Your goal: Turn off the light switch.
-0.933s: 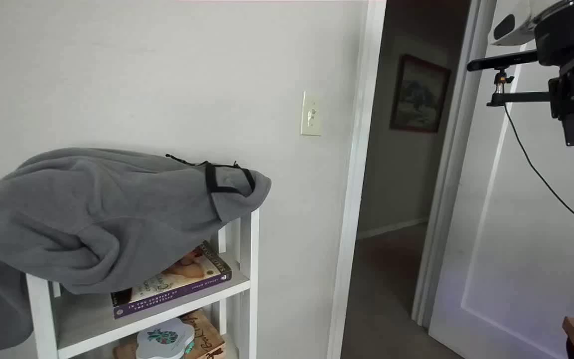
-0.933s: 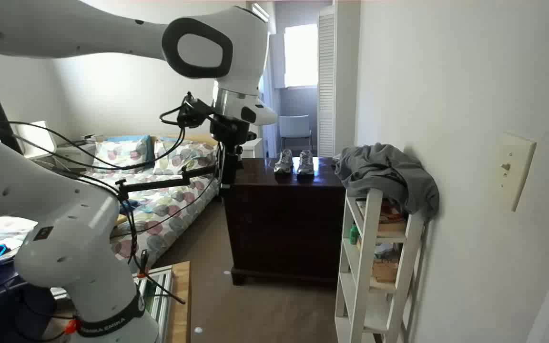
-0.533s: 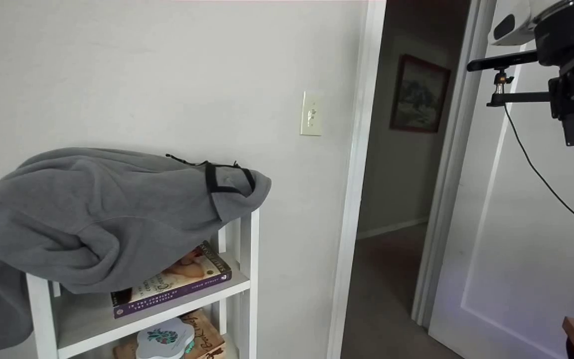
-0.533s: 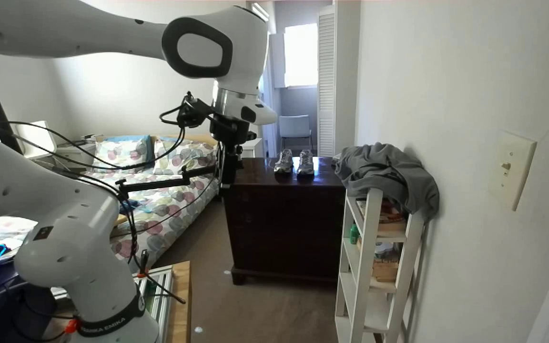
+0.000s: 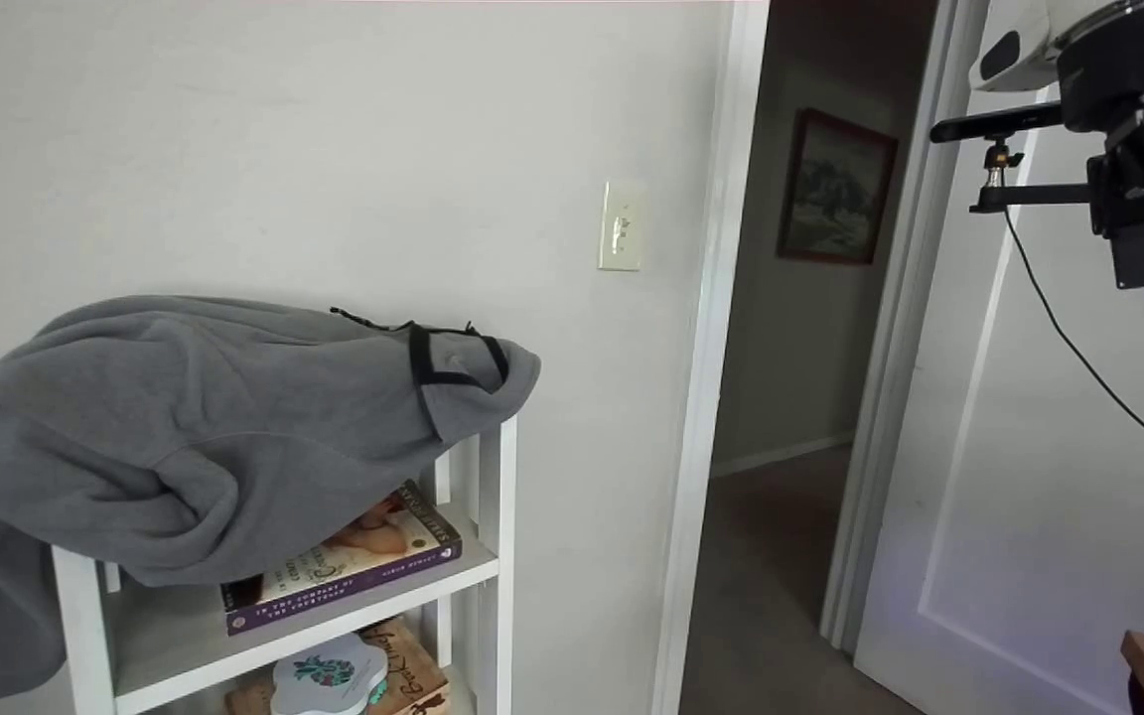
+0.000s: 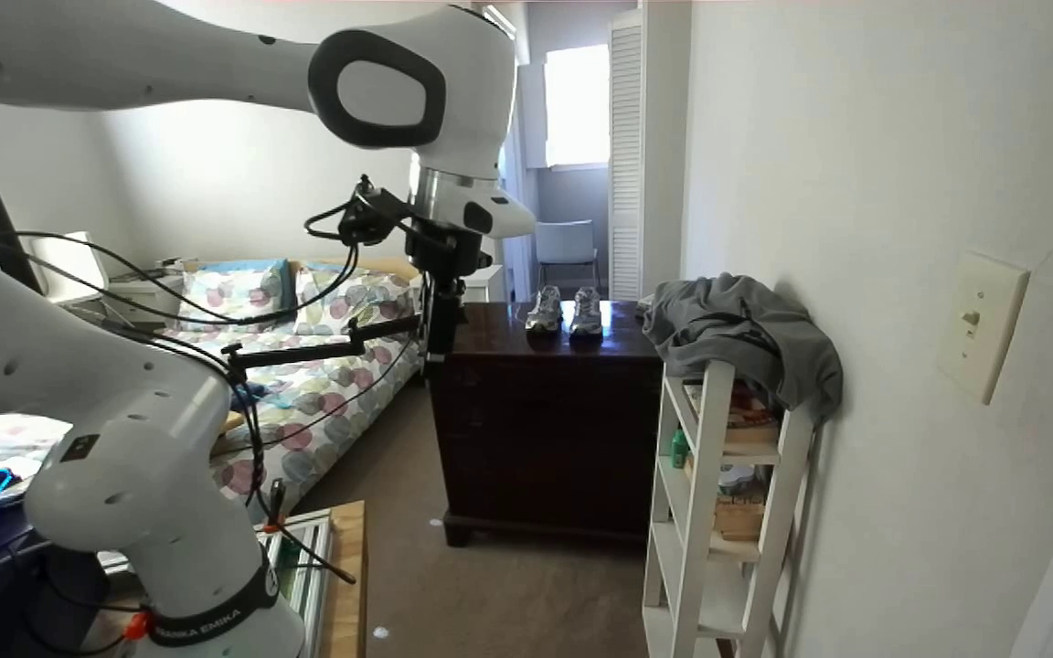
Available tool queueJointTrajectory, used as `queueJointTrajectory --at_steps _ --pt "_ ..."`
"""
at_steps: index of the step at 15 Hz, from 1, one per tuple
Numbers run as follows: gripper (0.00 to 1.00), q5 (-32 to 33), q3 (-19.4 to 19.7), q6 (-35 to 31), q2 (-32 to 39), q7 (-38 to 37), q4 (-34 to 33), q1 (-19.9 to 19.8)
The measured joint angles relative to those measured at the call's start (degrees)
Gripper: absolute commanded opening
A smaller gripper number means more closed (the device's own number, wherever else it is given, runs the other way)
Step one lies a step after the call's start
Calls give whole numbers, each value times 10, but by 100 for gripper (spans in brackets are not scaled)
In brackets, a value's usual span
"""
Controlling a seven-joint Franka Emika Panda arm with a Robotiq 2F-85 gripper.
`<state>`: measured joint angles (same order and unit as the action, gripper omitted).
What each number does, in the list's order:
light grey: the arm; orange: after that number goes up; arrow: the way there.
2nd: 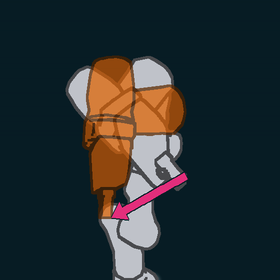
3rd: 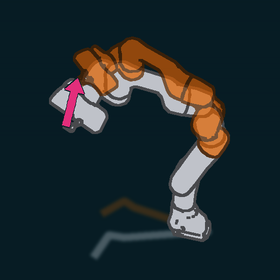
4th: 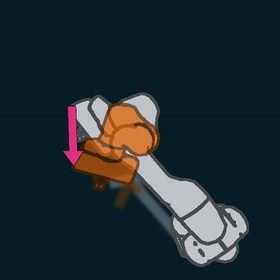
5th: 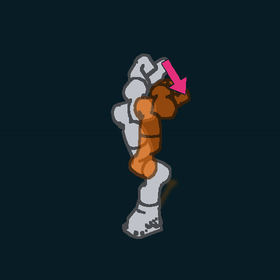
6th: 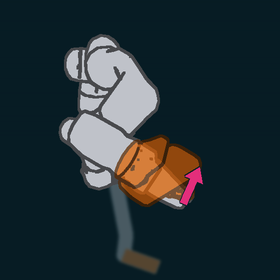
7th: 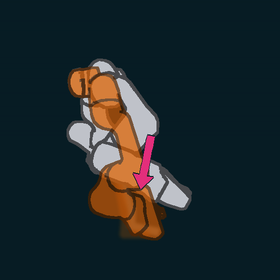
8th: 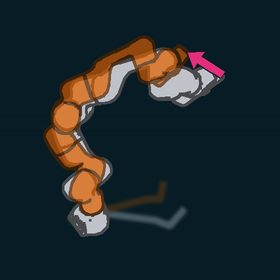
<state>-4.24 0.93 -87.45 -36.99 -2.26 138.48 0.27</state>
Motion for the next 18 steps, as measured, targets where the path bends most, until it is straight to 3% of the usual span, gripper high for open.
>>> queueJointTrajectory --at_steps 12,18 --pt "100 49 3 -108 2 -47 -30 -69" --pt "100 100 1 -220 21 -101 -52 -92"
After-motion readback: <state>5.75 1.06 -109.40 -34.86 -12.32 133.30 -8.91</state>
